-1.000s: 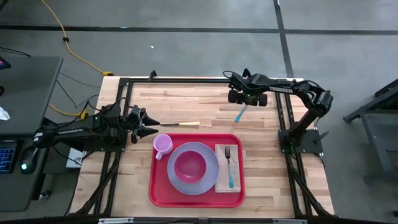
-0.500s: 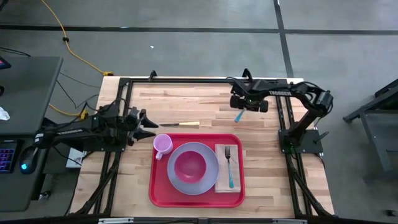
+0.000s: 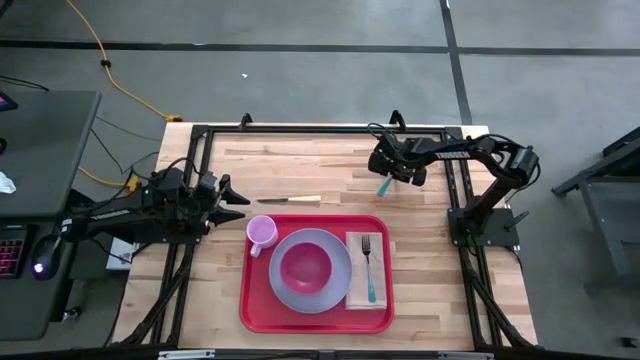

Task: Set up tray
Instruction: Put the blue spoon on the brown napkin to the left of the blue fork

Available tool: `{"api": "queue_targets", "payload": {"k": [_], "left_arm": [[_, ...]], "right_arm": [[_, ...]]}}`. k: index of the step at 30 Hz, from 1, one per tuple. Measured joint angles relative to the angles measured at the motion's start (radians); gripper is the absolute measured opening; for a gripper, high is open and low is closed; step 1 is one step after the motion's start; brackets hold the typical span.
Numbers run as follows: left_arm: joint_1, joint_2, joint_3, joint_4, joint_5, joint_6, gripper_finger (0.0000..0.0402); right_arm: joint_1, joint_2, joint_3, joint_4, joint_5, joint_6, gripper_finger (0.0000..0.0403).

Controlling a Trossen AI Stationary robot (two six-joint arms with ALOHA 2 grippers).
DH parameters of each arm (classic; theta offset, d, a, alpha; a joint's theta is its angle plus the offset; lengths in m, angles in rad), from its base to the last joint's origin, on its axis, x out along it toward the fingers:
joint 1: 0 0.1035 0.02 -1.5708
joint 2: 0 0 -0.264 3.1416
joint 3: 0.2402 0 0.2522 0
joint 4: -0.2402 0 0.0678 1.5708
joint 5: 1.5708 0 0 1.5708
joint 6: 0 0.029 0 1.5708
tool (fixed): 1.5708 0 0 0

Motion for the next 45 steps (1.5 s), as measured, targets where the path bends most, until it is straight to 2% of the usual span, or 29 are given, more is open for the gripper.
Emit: {"api": "queue_targets", "payload": {"k": [8,16,25,32,38,45], "left_arm": [[0.0,-0.006,0.0,-0.028,-0.01,0.007,0.0255],[0.0,-0.006,0.0,-0.062,-0.01,0.006,0.0255],[0.0,-0.006,0.0,-0.078,0.013,0.006,0.0255],[0.0,-0.006,0.0,-0.081,0.016,0.006,0.0255],[0.0,-0.006,0.0,-0.081,0.015,0.003,0.0255],[0.0,-0.006,0.0,-0.081,0.015,0.002,0.0255]], "right_arm": [[-0.028,0.002,-0.002,0.017,0.053,0.0,0.0145],[-0.032,0.008,-0.002,0.017,0.152,0.0,0.0126],[-0.042,0.095,0.004,0.026,0.1,0.002,0.009],[-0.02,0.097,0.002,0.011,0.138,0.002,0.0056],[-0.021,0.097,0.0,0.001,0.139,-0.026,0.0007],[-0.009,0.097,0.007,-0.015,0.146,-0.026,0.0003]]}}
